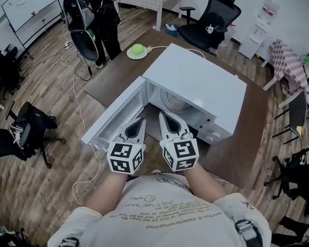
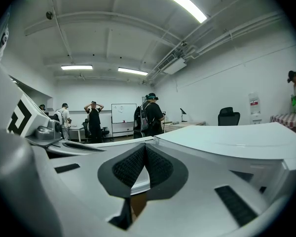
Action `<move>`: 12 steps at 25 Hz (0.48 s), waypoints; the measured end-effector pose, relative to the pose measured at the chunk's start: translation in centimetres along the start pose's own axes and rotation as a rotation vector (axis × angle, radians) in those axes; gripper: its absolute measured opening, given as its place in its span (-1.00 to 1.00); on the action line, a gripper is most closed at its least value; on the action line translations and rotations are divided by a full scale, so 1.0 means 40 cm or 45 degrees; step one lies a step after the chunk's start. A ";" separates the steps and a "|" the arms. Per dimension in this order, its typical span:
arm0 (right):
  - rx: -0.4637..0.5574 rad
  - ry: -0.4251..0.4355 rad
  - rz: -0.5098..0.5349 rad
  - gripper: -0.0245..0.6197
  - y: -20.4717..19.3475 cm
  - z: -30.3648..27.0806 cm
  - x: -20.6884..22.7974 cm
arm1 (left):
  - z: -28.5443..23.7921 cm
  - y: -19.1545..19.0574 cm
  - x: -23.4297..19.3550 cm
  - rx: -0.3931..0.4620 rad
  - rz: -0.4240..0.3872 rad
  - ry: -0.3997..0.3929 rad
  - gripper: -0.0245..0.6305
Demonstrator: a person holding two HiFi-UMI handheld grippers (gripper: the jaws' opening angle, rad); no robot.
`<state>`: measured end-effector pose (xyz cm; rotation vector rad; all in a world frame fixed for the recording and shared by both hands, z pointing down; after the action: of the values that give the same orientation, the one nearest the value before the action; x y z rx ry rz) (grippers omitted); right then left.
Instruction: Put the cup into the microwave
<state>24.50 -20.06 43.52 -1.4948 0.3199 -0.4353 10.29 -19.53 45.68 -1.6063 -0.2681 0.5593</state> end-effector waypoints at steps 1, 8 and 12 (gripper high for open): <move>-0.002 -0.001 0.000 -0.88 -0.001 0.003 0.000 | 0.001 0.000 0.003 0.001 -0.001 -0.003 -0.88; -0.013 -0.007 -0.017 -0.88 -0.003 0.012 0.002 | 0.001 0.000 0.012 -0.008 -0.001 -0.012 -0.88; -0.018 -0.008 -0.012 -0.88 -0.006 0.015 0.007 | -0.004 0.000 0.023 -0.008 -0.003 -0.022 -0.88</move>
<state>24.99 -19.68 43.81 -1.5121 0.3114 -0.4366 11.14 -19.21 45.50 -1.6078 -0.2849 0.5713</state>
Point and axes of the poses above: the fingertips, and each gripper's own axes: z backward along the fingers, x to its right, y out of its top, the point moved 8 cm from there along z, backward along the fingers, and after that the axes turned 12 degrees about x, right-handed, at the moved point
